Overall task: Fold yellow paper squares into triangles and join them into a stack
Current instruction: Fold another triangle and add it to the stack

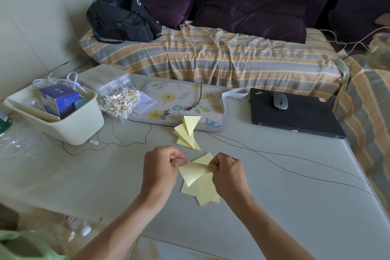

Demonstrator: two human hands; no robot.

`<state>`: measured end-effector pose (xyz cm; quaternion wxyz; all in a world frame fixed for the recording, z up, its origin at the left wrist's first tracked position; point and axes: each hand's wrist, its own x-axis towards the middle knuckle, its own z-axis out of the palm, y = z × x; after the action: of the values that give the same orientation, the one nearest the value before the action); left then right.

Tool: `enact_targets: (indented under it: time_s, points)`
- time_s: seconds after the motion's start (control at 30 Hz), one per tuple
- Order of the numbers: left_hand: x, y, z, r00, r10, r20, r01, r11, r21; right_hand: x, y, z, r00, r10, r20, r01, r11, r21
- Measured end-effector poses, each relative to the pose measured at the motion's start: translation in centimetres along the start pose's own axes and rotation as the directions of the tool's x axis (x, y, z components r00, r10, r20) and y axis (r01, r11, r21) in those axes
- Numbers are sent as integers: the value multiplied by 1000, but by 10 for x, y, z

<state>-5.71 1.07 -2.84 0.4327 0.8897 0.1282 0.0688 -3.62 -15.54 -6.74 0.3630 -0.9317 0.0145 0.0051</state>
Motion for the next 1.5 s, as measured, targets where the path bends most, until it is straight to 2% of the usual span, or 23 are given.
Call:
enact_targets:
  time_s: [0.27, 0.37, 0.47, 0.57, 0.67, 0.77, 0.87, 0.93, 1.07, 1.23, 1.5]
  points:
    - [6, -3, -9, 1000, -10, -28, 10, 1000, 2, 7, 14, -5, 1000, 29, 0, -29, 998, -53]
    - [5, -1, -8, 1000, 2, 22, -2, 1000, 3, 5, 11, -5, 993, -108, -41, 107, 994, -38]
    - [4, 1, -6, 994, 16, 108, -16, 1000, 3, 1, 2, -5, 963, -255, 82, 253, 967, 35]
    - [3, 0, -3, 991, 31, 133, -30, 999, -12, -2, -7, -4, 957, -201, 210, 190, 979, 71]
    - [4, -4, -3, 984, -36, 172, 44, 998, -41, 0, -10, -5, 977, -112, 182, 98, 992, 83]
    - [3, -4, -1, 943, -158, 294, 157, 987, 28, 2, -11, -11, 991, -41, 124, 21, 987, 160]
    - [0, -4, 0, 911, -154, 383, 154, 988, 30, 3, -13, -14, 993, 9, 116, -32, 979, 204]
    - [0, -5, 0, 922, -142, 359, 144, 989, 23, 3, -14, -14, 992, 32, 120, -57, 976, 211]
    - [2, -6, -1, 972, -117, 201, 105, 992, 71, 3, -13, -16, 975, 83, 205, -121, 976, 181]
    - [-1, -5, 0, 956, -121, 268, 91, 989, 121, 2, -10, -17, 975, 130, 178, -166, 966, 201]
    - [0, -4, -5, 976, -153, 152, 141, 986, 89, 2, -12, -18, 962, 154, 224, -205, 952, 229]
